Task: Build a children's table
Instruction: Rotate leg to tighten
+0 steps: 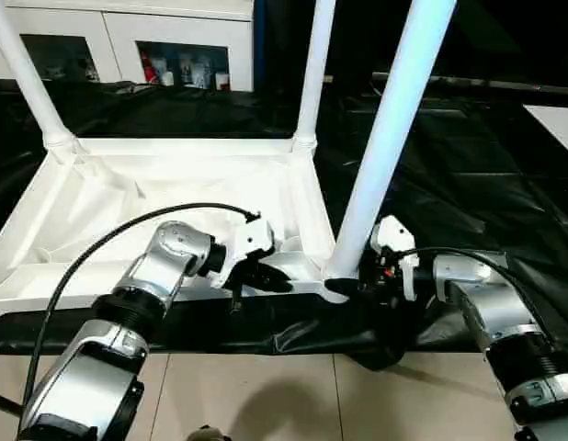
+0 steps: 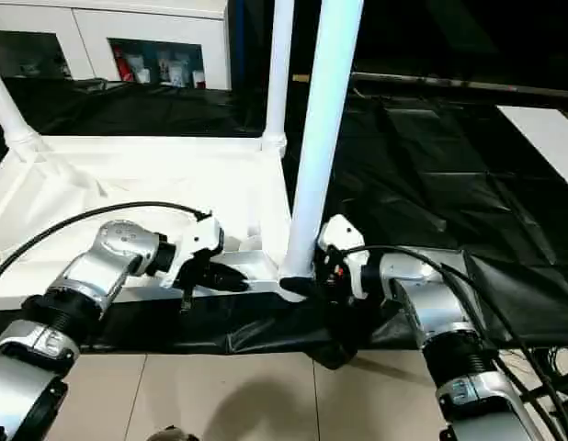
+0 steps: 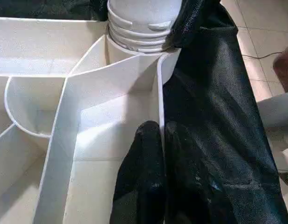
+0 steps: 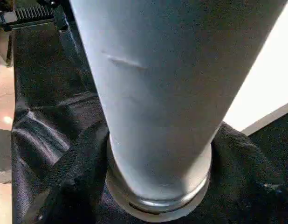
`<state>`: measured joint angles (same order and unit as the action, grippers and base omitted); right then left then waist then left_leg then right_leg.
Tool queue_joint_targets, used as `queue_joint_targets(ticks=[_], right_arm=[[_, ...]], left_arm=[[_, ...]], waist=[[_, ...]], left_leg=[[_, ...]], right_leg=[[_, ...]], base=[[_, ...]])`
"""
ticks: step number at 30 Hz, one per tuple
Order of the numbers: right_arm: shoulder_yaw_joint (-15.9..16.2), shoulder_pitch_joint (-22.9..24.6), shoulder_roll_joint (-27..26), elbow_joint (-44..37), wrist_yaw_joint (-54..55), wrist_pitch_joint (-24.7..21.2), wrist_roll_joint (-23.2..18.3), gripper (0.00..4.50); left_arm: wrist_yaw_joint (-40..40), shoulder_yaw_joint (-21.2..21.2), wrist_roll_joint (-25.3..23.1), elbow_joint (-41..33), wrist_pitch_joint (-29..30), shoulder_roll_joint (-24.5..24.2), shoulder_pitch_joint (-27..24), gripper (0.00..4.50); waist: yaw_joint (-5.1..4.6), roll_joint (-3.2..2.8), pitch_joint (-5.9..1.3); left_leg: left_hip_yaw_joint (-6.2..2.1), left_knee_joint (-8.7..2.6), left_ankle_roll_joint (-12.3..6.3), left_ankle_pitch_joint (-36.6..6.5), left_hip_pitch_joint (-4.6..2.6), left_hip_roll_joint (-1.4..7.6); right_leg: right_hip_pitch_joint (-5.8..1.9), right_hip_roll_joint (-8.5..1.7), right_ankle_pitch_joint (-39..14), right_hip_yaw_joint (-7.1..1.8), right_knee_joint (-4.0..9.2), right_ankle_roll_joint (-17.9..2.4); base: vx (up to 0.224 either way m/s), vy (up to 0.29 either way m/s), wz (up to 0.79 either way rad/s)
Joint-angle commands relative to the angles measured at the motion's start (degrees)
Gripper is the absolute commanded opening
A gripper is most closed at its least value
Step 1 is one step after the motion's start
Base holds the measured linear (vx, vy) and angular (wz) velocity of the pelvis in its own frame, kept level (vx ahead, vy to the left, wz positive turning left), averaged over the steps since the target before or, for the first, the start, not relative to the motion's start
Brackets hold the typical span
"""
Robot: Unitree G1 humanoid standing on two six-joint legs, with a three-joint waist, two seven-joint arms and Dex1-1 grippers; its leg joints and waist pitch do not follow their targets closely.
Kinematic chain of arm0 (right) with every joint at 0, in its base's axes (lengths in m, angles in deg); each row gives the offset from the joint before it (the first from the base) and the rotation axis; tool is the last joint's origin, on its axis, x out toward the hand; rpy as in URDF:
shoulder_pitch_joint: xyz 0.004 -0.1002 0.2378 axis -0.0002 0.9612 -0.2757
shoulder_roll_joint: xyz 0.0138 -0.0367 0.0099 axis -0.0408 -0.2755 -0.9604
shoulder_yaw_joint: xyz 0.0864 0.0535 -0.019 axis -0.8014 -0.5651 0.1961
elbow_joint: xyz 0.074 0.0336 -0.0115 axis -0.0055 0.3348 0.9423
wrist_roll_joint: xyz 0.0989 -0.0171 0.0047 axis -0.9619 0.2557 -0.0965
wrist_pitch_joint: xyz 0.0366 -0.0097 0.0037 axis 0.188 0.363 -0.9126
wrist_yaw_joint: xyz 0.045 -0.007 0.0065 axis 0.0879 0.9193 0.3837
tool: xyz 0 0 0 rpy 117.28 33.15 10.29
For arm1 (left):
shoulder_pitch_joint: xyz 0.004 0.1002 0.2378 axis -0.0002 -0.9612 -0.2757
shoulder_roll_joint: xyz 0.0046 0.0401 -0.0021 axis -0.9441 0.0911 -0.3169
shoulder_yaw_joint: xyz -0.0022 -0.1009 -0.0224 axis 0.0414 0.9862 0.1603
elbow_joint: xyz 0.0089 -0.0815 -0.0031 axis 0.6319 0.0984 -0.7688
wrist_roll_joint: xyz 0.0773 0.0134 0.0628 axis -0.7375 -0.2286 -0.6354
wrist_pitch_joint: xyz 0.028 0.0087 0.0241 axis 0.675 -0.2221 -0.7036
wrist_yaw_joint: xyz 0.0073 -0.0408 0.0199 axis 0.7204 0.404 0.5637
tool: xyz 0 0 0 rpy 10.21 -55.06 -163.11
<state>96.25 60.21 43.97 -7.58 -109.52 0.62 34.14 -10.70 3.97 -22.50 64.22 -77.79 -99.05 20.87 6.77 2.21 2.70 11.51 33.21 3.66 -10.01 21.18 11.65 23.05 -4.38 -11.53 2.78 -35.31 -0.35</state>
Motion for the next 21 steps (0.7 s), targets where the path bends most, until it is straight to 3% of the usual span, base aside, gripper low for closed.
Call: queue_joint_targets(ticks=[1, 7, 9, 11, 13, 15, 18, 21], right_arm=[[0.4, 0.1, 0.2, 0.3, -0.4, 0.1, 0.4, 2.73], [-0.1, 0.3, -0.1, 0.5, -0.1, -0.1, 0.1, 2.73], [-2.7, 0.1, -2.6, 3.9, 7.8, -0.9, 0.3, 2.73], [-5.7, -0.7, -5.8, 8.0, 17.5, -1.5, 0.6, 2.73], [-9.4, -1.8, -10.8, 11.4, 31.7, -2.8, 0.5, 2.73], [-11.4, -2.6, -13.7, 12.6, 39.3, -3.4, 0.1, 2.72], [-12.5, -3.5, -16.0, 14.0, 45.6, -3.7, 0.4, 2.72], [-11.4, -4.9, -18.2, 15.5, 49.1, -1.7, 2.7, 2.72]], left_arm=[[-1.7, -0.5, 1.9, -1.0, -0.1, 1.1, -1.4, 0.0], [-1.5, -0.6, 1.8, -1.0, 0.0, 1.2, -1.6, 0.0], [3.8, -0.6, -0.2, 1.4, -0.1, 2.4, -1.0, 0.0], [10.5, -0.3, -2.1, 4.4, -0.3, 4.3, -0.1, 0.0], [19.1, 0.6, -2.9, 7.9, 1.7, 8.3, 1.6, 0.0], [23.9, 0.8, -3.5, 9.6, 2.9, 11.0, 2.7, 0.0], [29.6, 1.7, -3.5, 11.3, 4.7, 13.8, 3.9, 0.0], [32.6, 1.7, -3.8, 13.3, 5.2, 16.9, 5.1, 0.0]], waist=[[-0.01, 0.88, -3.56], [-0.05, 0.95, -3.59], [-0.22, 0.81, -3.56], [-0.66, 0.75, -3.4], [-1.32, 0.7, -3.08], [-1.86, 0.71, -3.09], [-2.1, 0.49, -3.01], [-2.05, 0.41, -2.84]], left_leg=[[-0.62, -3.0, -4.55, -6.6, -0.68, 1.91], [-0.59, -2.94, -4.72, -6.3, -0.68, 1.87], [-0.56, -2.95, -4.57, -6.5, -0.71, 1.88], [-0.73, -3.22, -3.12, -8.6, -0.85, 1.76], [-1.08, -3.81, 0.14, -12.7, -1.18, 1.88], [-1.16, -3.92, 1.15, -14.5, -1.38, 1.73], [-1.23, -4.0, 1.07, -15.9, -1.57, 1.67], [-1.27, -4.07, 0.59, -16.9, -1.5, 1.49]], right_leg=[[-2.95, -3.77, -3.0, -2.19, 3.27, -13.6], [-2.95, -3.71, -2.8, -2.17, 3.21, -13.6], [-2.77, -3.74, -2.9, -2.21, 3.26, -13.8], [-2.55, -3.89, -6.7, -2.22, 3.8, -13.3], [-2.36, -3.99, -14.4, -2.23, 4.51, -11.6], [-2.26, -3.94, -16.9, -2.31, 4.9, -10.6], [-2.01, -4.02, -18.9, -2.41, 5.48, -9.7], [-2.03, -4.02, -21.0, -2.4, 5.93, -8.5]], base=[[0.0, 0.0, 0.0], [0.0, 0.0, 0.0], [0.0, 0.0, 0.0], [0.0, 0.0, 0.0], [0.0, 0.0, 0.0], [0.0, 0.0, 0.0], [0.0, 0.0, 0.0], [0.0, 0.0, 0.0]])
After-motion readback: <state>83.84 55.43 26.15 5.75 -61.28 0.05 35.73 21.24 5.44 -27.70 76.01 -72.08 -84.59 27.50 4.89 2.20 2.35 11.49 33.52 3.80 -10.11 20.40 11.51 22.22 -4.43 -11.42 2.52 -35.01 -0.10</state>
